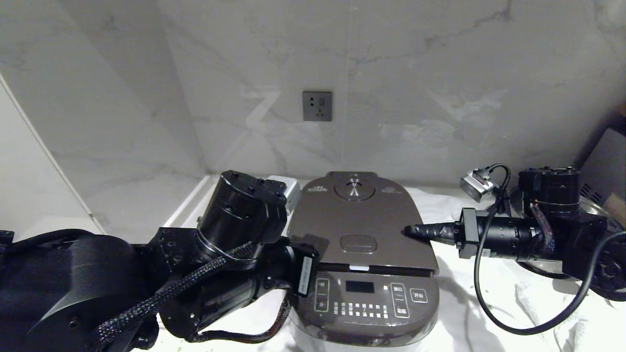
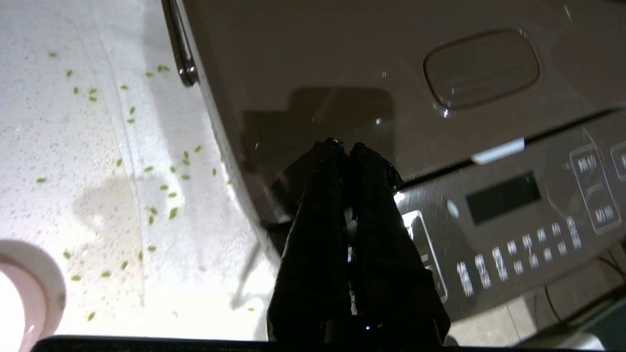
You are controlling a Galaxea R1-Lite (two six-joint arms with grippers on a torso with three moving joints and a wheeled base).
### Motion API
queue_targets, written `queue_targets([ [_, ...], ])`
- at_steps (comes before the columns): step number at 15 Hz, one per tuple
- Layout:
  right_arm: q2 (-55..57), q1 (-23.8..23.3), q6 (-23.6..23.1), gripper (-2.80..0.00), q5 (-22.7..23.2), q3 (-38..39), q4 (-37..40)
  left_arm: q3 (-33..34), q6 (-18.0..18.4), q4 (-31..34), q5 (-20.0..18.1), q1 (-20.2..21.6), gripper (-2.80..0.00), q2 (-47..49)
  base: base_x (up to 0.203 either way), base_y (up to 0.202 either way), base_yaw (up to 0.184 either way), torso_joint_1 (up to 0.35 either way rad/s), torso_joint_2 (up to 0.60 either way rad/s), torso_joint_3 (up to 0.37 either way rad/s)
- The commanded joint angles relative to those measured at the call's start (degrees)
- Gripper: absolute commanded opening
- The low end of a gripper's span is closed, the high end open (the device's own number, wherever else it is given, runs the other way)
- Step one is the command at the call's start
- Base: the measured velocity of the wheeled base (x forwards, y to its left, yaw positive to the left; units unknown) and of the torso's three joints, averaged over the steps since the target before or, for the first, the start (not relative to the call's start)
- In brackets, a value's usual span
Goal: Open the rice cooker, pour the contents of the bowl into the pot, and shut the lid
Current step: Close the rice cooker
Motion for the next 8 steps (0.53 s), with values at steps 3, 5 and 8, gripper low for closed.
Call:
queue_targets([
  [3,-2.25,-1.23,0.19,-2.80,0.13,2.40,-0.26,-0.27,-0.09,-0.79,0.03,-0.77,-2.80,3.56,0.000,0.000,0.000,0.000,0.00,0.000],
  [5,-1.69,-2.14,0.25,-2.80,0.33,2.85,-0.26,-0.47,0.00,-0.82,0.03,-0.97,-2.80,4.73,0.000,0.000,0.000,0.000,0.00,0.000],
  [8,-1.51,-2.51,0.28,-2.80,0.58,3.39,-0.26,-0.21,-0.09,-0.78,-0.06,-0.97,-2.80,4.94,0.000,0.000,0.000,0.000,0.00,0.000],
])
